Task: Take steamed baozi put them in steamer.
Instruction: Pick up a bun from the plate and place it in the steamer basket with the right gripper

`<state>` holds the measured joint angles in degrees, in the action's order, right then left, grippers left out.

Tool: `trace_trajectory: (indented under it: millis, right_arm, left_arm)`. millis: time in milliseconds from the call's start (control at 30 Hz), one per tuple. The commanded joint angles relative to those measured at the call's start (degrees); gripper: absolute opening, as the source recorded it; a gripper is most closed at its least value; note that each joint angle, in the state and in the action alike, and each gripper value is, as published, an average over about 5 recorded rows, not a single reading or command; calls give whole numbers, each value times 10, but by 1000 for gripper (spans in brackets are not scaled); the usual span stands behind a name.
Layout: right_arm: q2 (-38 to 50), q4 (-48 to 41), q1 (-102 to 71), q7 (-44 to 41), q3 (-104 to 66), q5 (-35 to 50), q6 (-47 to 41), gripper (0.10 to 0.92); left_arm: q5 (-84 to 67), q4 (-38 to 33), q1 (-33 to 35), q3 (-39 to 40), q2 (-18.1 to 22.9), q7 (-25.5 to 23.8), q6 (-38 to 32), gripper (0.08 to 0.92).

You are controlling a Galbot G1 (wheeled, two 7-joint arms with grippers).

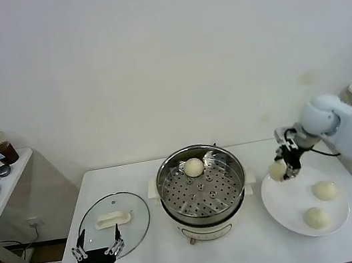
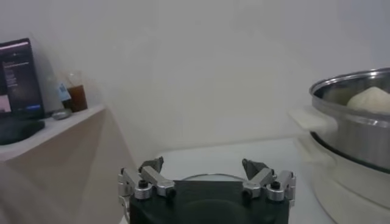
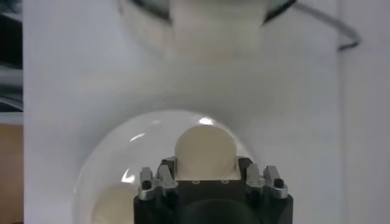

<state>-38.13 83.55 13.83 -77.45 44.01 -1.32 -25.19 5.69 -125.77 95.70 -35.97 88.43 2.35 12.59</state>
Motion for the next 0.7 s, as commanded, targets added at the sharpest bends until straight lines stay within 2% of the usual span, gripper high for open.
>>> trace_trajectory:
  millis: [33, 333, 700]
  right_arm:
    - [-86, 20, 222, -4, 170, 137, -55, 594]
    - [-223, 4, 210, 20, 188, 171, -112, 594]
    - [-351, -103, 109, 54, 181, 119, -132, 594]
  left_arm:
    - [3, -3, 0, 0, -1, 0, 0, 823]
    - [1, -2, -10, -2, 1, 2, 2, 823]
    - [-6, -9, -3, -1, 0, 3, 4, 823]
